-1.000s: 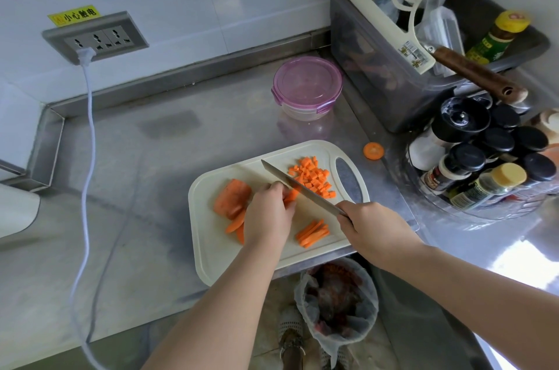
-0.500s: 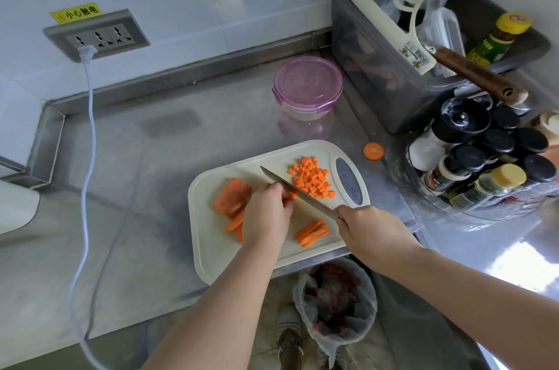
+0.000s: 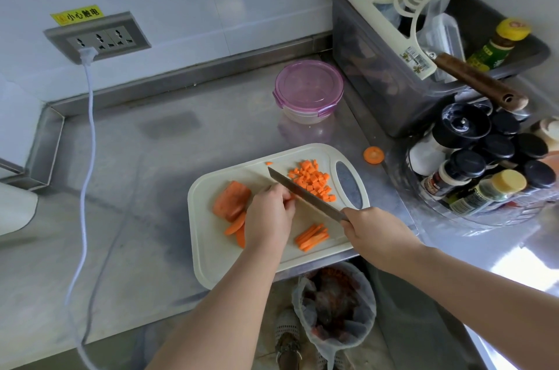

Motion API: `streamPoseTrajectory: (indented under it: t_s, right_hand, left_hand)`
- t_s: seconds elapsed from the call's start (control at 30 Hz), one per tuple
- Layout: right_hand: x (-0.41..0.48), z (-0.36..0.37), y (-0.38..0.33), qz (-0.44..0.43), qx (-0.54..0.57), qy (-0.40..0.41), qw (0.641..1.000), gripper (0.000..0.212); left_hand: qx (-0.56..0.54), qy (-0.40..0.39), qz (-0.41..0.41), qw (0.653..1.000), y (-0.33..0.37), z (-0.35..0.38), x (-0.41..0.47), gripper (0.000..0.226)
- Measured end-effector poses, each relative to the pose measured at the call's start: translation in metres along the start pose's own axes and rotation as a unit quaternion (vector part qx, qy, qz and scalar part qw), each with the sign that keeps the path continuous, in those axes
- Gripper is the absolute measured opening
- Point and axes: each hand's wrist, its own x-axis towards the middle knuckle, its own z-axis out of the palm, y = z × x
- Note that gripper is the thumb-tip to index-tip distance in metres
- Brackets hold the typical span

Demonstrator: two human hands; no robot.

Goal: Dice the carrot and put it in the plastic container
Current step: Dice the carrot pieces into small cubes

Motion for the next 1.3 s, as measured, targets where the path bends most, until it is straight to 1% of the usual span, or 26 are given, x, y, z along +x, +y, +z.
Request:
streamPoseTrajectory:
  t_s: [0.2,0.33,0.5,0.73,0.87,1.03,1.13,1.3]
  right_hand:
    - [-0.014,-0.008,-0.004,0.001,0.005,0.014,1.0,0.029]
    - [-0.016,-0.008,-0.006,-0.006,0.009,0.015,1.0,0.021]
    - [-0.018,-0.008,-0.009,-0.011,0.001,0.005,1.0,0.02]
    - [-0.016,-0.005,-0.009,-0.012,-0.016,-0.011,1.0,0.022]
    - [-0.014,0.0,-0.007,-0.01,-0.03,-0.01,0.999,0.016]
    - [-0.011,-0.001,-0.006,-0.014,-0.032,-0.02,0.999,0.016]
    - [-0.009,-0.002,-0.005,-0.024,-0.064,-0.033,0.997,0.018]
    - [-0.006,0.0,-0.006,-0.003,-0.068,-0.028,0.997,0.022]
  left_hand:
    - [-0.021,-0.002,-0.013,1.0,-0.002,-0.002,0.0,0.017]
    - [-0.026,-0.002,-0.032,0.999,-0.007,-0.006,-0.005,0.021]
    - [-0.006,-0.03,-0.043,0.999,-0.008,-0.005,-0.006,0.023]
    - [-0.004,-0.032,-0.055,0.998,-0.006,-0.004,-0.004,0.019]
    - [0.006,-0.035,-0.066,0.997,-0.004,-0.004,-0.002,0.018]
    - [0.003,-0.043,-0.069,0.997,-0.003,-0.004,-0.001,0.017]
    - [0.005,-0.041,-0.067,0.997,-0.002,-0.005,-0.002,0.016]
    - [0.021,-0.039,-0.058,0.997,-0.001,-0.006,-0.003,0.018]
